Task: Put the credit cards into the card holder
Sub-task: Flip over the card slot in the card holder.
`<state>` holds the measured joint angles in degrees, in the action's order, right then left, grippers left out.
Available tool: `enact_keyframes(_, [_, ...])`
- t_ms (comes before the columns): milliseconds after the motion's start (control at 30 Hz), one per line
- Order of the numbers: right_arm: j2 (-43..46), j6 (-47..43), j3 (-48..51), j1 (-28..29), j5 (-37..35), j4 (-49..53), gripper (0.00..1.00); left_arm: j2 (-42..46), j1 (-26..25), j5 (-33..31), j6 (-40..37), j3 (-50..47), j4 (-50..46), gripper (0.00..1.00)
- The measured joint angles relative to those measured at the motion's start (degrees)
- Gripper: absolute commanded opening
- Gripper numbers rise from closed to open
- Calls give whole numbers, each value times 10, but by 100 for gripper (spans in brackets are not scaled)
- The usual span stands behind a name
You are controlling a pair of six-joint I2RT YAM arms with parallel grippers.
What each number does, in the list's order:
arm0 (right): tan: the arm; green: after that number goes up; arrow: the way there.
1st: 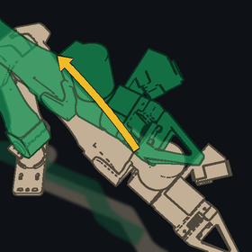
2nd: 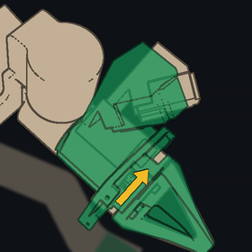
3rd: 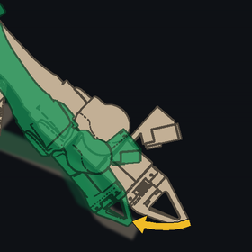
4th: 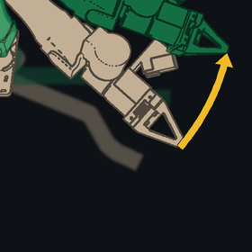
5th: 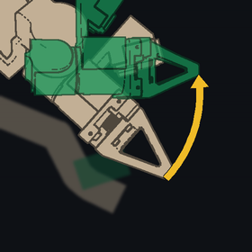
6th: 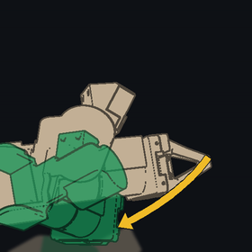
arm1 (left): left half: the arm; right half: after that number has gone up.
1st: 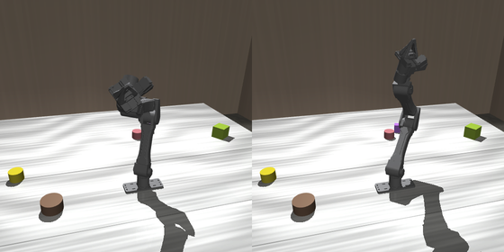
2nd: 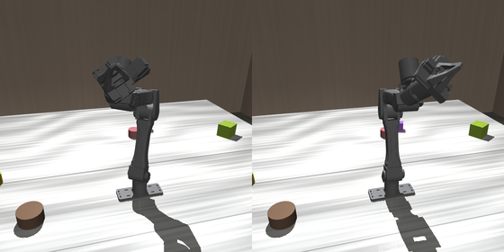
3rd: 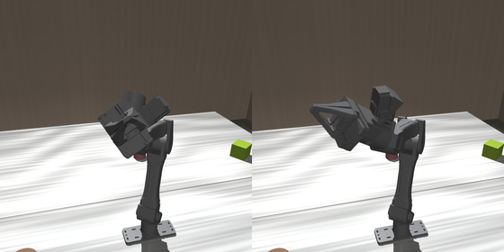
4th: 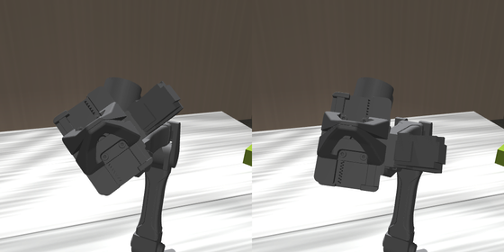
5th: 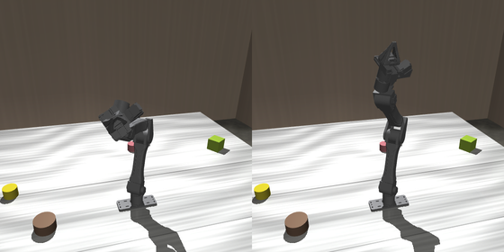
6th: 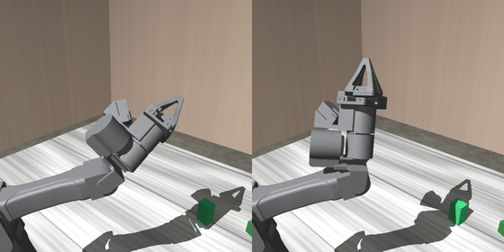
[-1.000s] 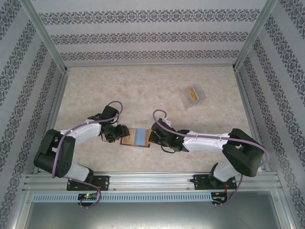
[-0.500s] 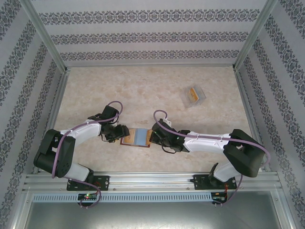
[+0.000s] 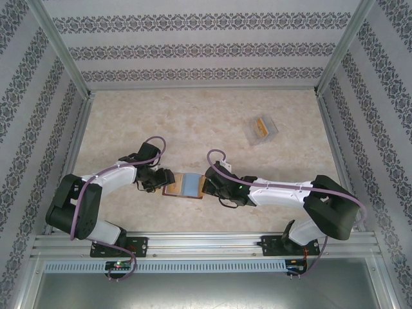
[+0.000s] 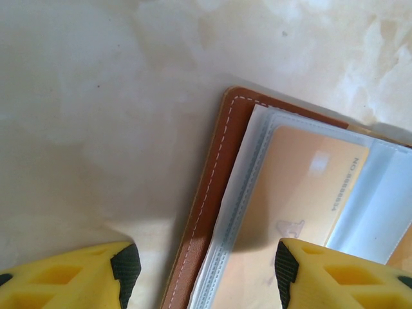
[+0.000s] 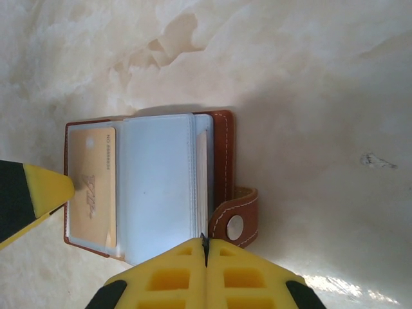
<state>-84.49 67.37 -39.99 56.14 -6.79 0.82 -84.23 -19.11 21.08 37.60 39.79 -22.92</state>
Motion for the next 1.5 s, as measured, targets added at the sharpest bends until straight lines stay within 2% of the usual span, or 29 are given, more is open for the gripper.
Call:
enact_keyframes(300, [0,0,2,0,0,-13,0,-1,0,-1,0,0,0,62])
enact_keyframes(1133, [1,4,46,0,4,-145,0,-1,0,-2,4,0,0,59])
enact_keyframes(1400, [-5,0,43,0,27,-174,0,6,1,11,5,0,0,64])
enact_keyframes(1500, [-16,-1,41,0,36,-181,0,11,1,36,6,-3,16,67])
